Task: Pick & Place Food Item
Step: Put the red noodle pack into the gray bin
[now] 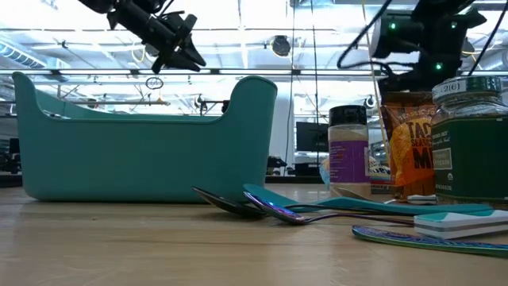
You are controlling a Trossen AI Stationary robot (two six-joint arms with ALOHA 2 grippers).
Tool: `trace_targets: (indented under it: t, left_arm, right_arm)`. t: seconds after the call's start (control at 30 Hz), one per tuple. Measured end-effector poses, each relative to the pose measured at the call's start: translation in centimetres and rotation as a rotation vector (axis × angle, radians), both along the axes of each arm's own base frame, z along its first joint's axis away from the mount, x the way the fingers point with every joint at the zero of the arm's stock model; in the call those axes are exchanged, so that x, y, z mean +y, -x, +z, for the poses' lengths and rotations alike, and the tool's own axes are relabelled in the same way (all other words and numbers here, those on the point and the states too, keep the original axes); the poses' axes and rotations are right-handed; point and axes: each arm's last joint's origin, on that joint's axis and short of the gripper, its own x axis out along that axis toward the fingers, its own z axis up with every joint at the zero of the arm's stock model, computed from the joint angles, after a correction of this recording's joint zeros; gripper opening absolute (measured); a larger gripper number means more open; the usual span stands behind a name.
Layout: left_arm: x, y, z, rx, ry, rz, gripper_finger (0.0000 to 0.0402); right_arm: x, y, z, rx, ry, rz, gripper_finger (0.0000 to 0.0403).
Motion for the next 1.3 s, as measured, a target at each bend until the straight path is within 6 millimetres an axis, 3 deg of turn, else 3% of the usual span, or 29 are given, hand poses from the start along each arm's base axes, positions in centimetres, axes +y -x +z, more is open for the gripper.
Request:
trace_targets:
  t: [0.13,0.63,0.87,1.3]
  left_arm:
    - [0.0,0.0,0.2,-0.013,-0.012,0.000,0.0120]
    - [-0.3,-0.3,0.0,0.004,-0.014,-0.020,0.0120]
    - [-0.3,-0.3,0.0,0.013,-0.020,-0.024,0.0120]
    - [-0.3,-0.3,0.0,0.014,-0.021,-0.024,0.0120]
  right_arm:
    - [-0.2,0.2,-0.5,0.075,0.001,-0.032,0.0178]
    - [-3.3,1.1,-1.3,0.068,-0.037,-0.132,0.0153]
    - [-3.8,1.3,-1.7,0.036,-0.108,-0.119,0.0152]
    - [-4.0,1.4,-1.7,0.044,-0.085,-0.145,0.0105]
